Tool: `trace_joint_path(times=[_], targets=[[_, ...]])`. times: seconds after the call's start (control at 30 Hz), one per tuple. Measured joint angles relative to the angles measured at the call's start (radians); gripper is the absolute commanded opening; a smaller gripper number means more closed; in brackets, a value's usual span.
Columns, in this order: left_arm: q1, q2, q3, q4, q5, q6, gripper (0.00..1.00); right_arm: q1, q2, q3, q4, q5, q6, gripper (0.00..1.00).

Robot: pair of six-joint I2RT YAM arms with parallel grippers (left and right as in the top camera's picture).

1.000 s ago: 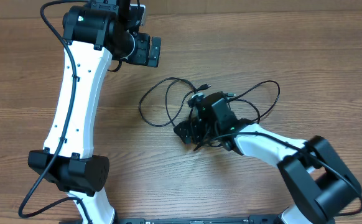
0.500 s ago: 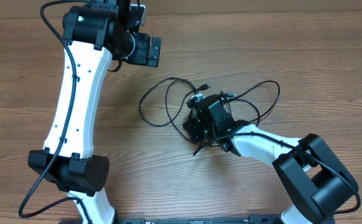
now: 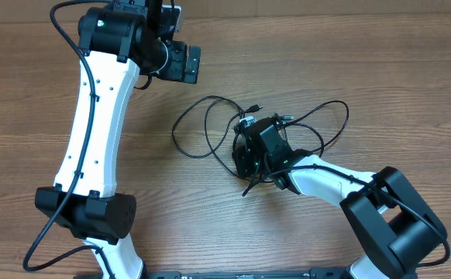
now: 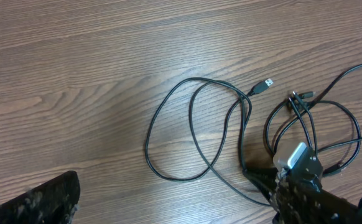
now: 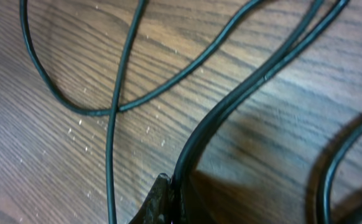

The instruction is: Untangle cables

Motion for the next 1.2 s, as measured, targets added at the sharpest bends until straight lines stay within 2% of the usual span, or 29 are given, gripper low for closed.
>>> trace_joint_path(times=[0.2, 0.33, 0.5, 0.7, 0.8, 0.87, 0.9, 0.97, 1.07, 1.2], targets=[[0.0, 0.0, 0.0, 0.0, 0.0, 0.0, 1.0, -0.001, -0.187, 0.0, -0.092, 0.018, 0.0, 0.04], [0.0, 0.0, 0.0, 0.0, 0.0, 0.0, 1.0, -0.001, -0.427, 0.0, -0.161, 0.042, 0.0, 0.04], [0.0, 0.0, 0.0, 0.0, 0.0, 0.0, 1.0, 0.0, -0.679, 0.0, -0.169, 0.097, 0.001, 0.04], [0.0, 0.0, 0.0, 0.0, 0.0, 0.0, 1.0, -0.001, -0.984, 0.04, -0.169, 0.322, 0.0, 0.04], [0.0, 0.0, 0.0, 0.0, 0.0, 0.0, 1.0, -0.004, -1.052, 0.105, -0.23, 0.427, -0.001, 0.05], [0.0, 0.0, 0.0, 0.0, 0.0, 0.0, 1.0, -0.011, -1.069, 0.148, -0.304, 0.463, -0.001, 0.09], [0.0, 0.0, 0.0, 0.0, 0.0, 0.0, 1.0, -0.016, -1.069, 0.164, -0.36, 0.483, 0.0, 0.13], [0.0, 0.0, 0.0, 0.0, 0.0, 0.0, 1.0, -0.02, -1.058, 0.17, -0.471, 0.496, 0.002, 0.62], [0.0, 0.0, 0.0, 0.0, 0.0, 0.0, 1.0, -0.02, -0.98, 0.167, -0.642, 0.476, 0.027, 0.99], [0.0, 0.0, 0.0, 0.0, 0.0, 0.0, 1.0, -0.02, -0.787, 0.166, -0.684, 0.332, 0.06, 1.0]])
